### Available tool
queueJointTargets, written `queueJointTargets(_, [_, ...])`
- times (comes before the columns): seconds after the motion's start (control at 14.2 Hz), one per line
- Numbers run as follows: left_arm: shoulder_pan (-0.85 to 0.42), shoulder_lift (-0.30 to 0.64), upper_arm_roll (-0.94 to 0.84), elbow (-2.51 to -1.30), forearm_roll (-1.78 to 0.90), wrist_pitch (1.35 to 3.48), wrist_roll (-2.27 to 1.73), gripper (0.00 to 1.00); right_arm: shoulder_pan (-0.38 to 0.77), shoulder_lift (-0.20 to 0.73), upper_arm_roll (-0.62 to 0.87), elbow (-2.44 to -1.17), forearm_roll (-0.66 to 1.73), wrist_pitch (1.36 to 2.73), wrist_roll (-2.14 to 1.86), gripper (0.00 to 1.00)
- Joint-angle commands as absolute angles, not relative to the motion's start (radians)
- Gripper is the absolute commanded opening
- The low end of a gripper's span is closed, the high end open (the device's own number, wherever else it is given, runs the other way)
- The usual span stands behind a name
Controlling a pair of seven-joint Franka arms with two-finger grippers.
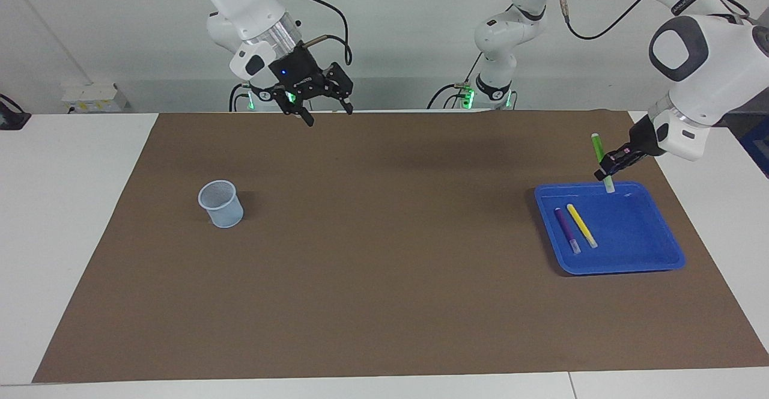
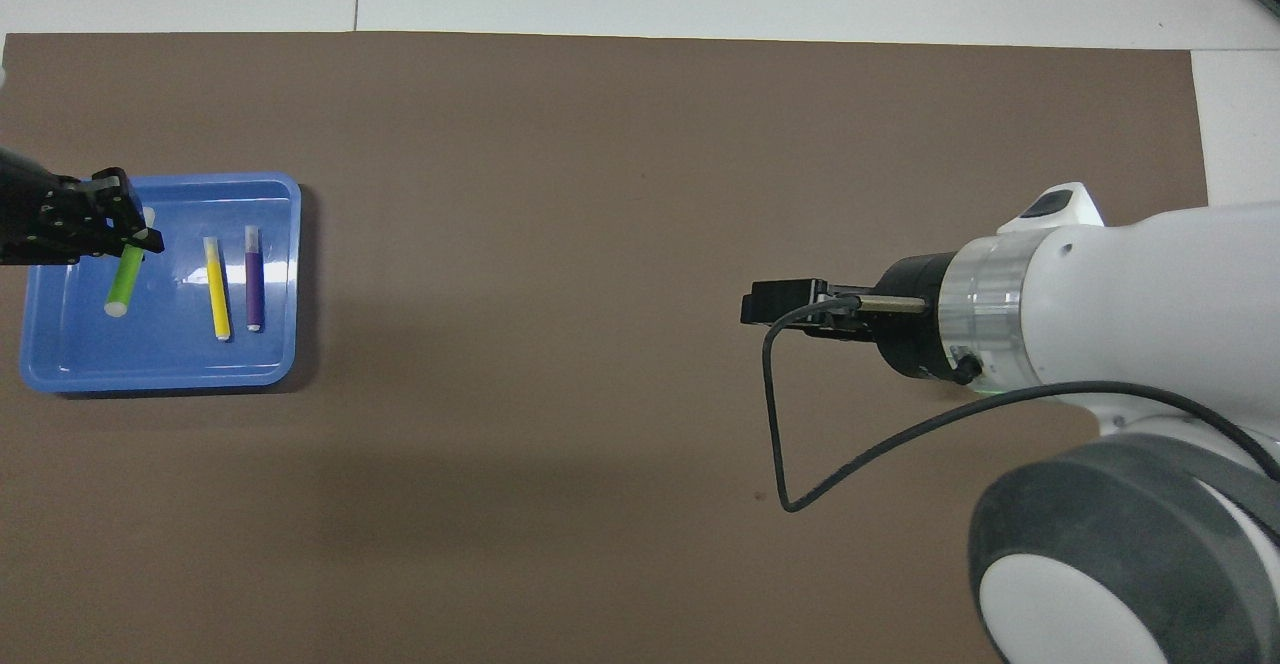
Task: Right arm passes pens to left for tray arrangement
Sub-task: 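Carry the green pen to the tray with the left gripper while the right gripper withdraws, then lower the green pen into the blue tray with the left gripper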
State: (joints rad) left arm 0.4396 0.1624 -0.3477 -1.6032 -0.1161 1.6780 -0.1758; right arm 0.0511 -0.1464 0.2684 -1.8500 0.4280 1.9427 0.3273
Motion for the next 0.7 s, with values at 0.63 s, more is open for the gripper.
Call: queueJointTargets(0.63, [0.577, 0.118, -0.350, -1.649, -0.032, 1.675, 0.153, 0.06, 0.008, -0.152, 0.276, -1.822, 0.261, 1.809, 0.267, 1.00])
